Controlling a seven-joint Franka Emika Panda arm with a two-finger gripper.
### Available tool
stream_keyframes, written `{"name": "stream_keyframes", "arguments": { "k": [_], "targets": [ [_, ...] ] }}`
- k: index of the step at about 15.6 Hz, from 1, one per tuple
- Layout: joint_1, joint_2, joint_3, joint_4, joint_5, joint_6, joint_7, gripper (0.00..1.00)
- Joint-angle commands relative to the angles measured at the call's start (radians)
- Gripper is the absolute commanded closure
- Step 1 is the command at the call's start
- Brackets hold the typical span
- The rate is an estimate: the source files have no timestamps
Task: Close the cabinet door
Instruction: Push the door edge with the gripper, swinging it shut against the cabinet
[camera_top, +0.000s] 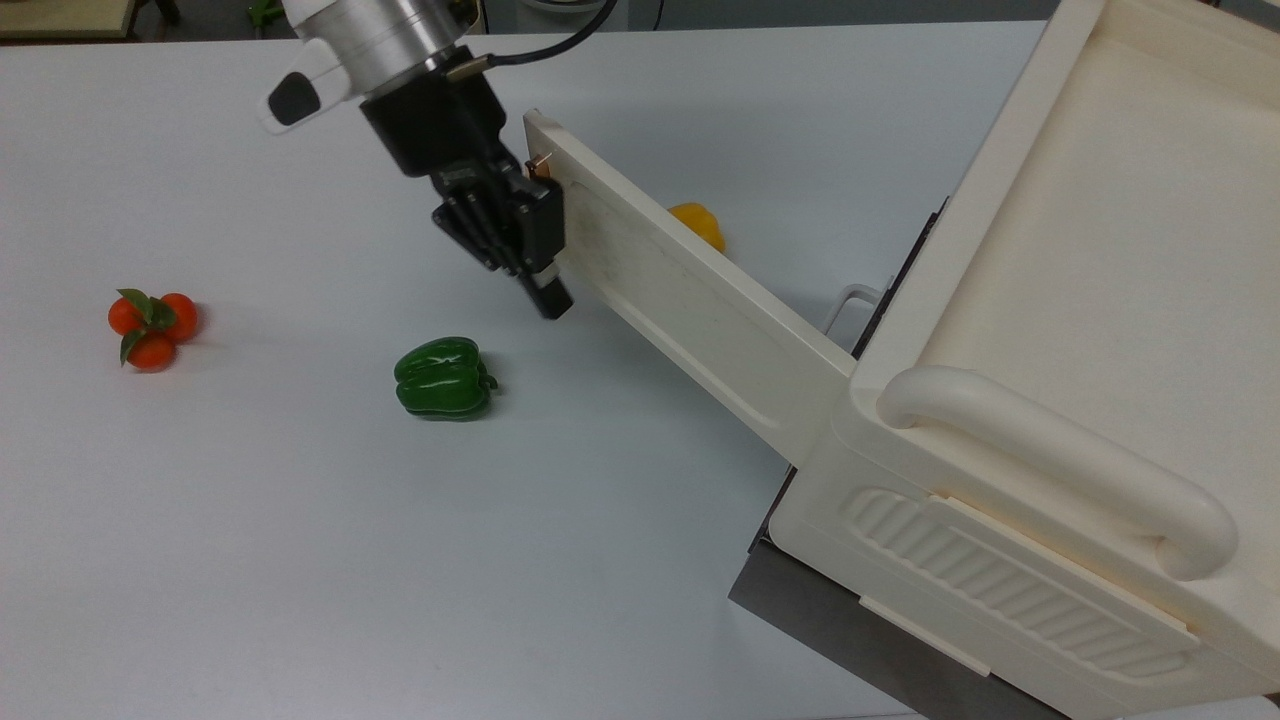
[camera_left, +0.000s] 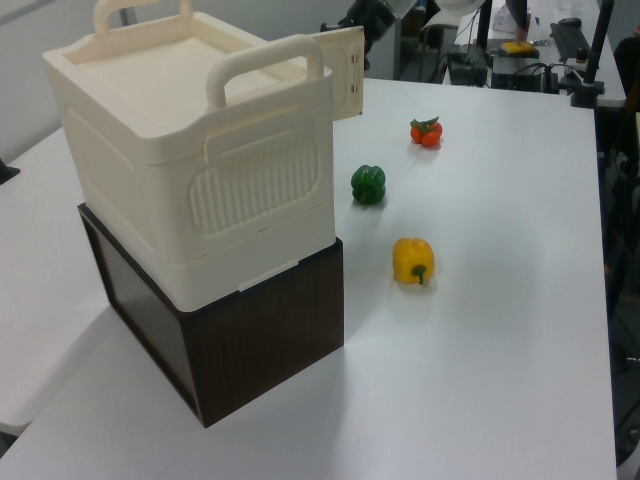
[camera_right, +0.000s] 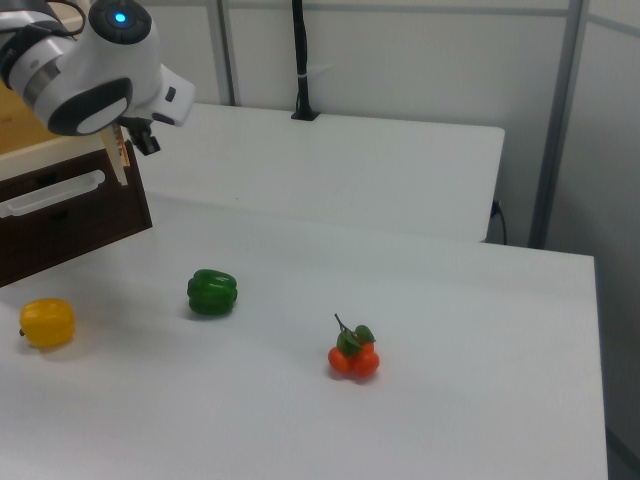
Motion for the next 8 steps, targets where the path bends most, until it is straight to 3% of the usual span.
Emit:
{"name": "stream_keyframes", "arguments": {
  "k": [1,8],
  "targets": [
    [-0.001,-0.062,0.009,-0.053,-0.014,-0.117,-0.003,1.00],
    [0.008,-0.062,0.126,-0.049,-0.042,-0.167,0.034,1.00]
  ]
}}
